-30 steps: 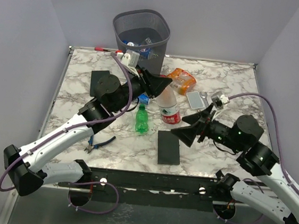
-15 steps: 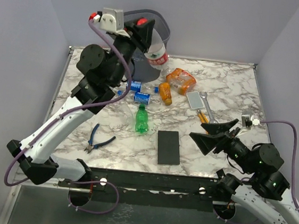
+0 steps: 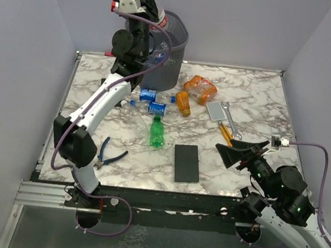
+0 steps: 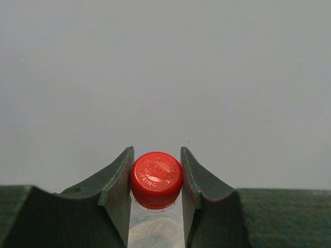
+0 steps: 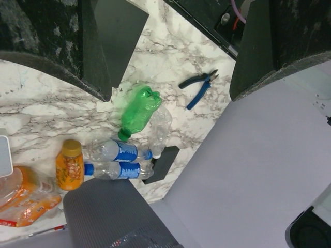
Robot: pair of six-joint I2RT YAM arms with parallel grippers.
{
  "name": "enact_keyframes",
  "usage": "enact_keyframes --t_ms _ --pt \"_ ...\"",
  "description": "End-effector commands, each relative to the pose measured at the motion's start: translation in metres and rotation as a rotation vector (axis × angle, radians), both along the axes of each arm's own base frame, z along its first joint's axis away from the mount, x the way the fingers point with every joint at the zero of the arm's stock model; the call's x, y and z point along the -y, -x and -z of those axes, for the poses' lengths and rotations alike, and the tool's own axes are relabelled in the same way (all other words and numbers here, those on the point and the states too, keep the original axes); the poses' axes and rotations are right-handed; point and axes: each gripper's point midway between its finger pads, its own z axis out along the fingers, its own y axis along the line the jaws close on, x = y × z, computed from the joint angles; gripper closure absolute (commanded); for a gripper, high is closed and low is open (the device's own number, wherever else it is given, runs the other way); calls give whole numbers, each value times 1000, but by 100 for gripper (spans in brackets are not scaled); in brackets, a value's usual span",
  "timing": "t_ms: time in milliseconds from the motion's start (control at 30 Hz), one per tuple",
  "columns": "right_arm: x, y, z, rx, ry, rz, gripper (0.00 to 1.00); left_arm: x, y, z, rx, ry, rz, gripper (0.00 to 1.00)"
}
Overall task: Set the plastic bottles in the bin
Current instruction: Place the plastic bottle in the trash bin.
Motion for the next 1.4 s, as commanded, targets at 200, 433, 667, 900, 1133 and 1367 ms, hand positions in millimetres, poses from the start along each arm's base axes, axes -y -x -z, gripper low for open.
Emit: enact_keyframes --t_ms 200,433,667,900,1133,1367 --pt "10 -9 27 -37 84 70 0 60 -71 47 19 -166 77 100" --pt "5 -9 35 -53 102 53 0 81 -105 119 -114 -286 79 100" --pt "4 -10 38 -66 107 51 0 121 -122 177 -207 -388 247 100" --pt "7 -10 38 -75 116 66 0 137 -137 226 -341 -383 316 100" --pt "7 -13 40 -80 131 75 0 109 -147 216 -373 -326 194 41" --pt "4 -18 39 -78 159 82 0 88 -132 143 -259 -266 132 11"
